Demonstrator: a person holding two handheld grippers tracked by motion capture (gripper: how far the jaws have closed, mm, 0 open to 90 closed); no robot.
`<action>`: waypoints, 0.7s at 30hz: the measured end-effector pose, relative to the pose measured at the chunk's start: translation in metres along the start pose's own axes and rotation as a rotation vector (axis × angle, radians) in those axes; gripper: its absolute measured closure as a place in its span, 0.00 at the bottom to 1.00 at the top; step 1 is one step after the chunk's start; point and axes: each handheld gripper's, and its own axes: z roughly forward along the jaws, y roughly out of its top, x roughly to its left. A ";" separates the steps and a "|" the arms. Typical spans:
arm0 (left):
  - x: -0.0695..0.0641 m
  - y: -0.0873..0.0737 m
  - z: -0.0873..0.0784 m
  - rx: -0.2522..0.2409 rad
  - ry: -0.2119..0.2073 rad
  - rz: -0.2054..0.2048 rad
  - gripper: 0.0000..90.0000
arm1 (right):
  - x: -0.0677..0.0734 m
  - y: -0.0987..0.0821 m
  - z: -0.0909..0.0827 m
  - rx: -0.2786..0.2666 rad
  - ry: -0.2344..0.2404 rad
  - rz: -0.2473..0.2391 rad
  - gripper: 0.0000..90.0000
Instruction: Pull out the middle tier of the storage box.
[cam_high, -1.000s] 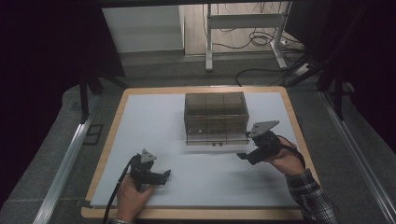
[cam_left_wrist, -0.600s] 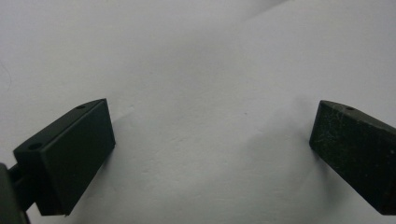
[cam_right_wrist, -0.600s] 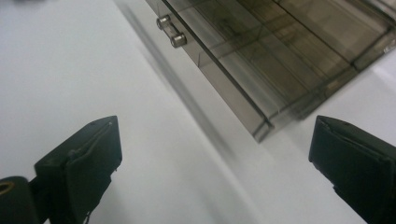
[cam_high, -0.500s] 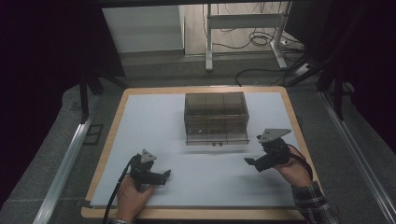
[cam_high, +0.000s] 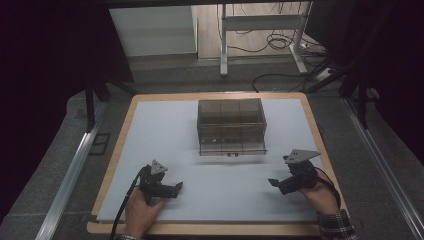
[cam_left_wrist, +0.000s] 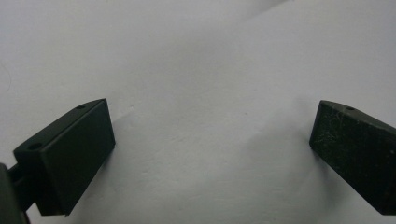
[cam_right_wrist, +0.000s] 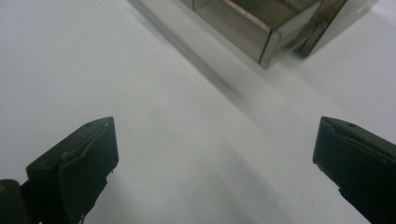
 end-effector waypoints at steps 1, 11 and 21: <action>0.000 0.000 0.000 0.000 0.000 0.000 0.00 | 0.000 -0.007 0.001 -0.001 -0.003 0.019 0.00; 0.000 0.000 0.000 0.005 0.000 0.005 0.00 | -0.002 -0.032 0.006 0.009 -0.029 0.074 0.00; 0.000 0.000 0.000 -0.005 0.000 -0.005 0.00 | -0.002 -0.040 0.011 0.044 -0.042 0.085 0.00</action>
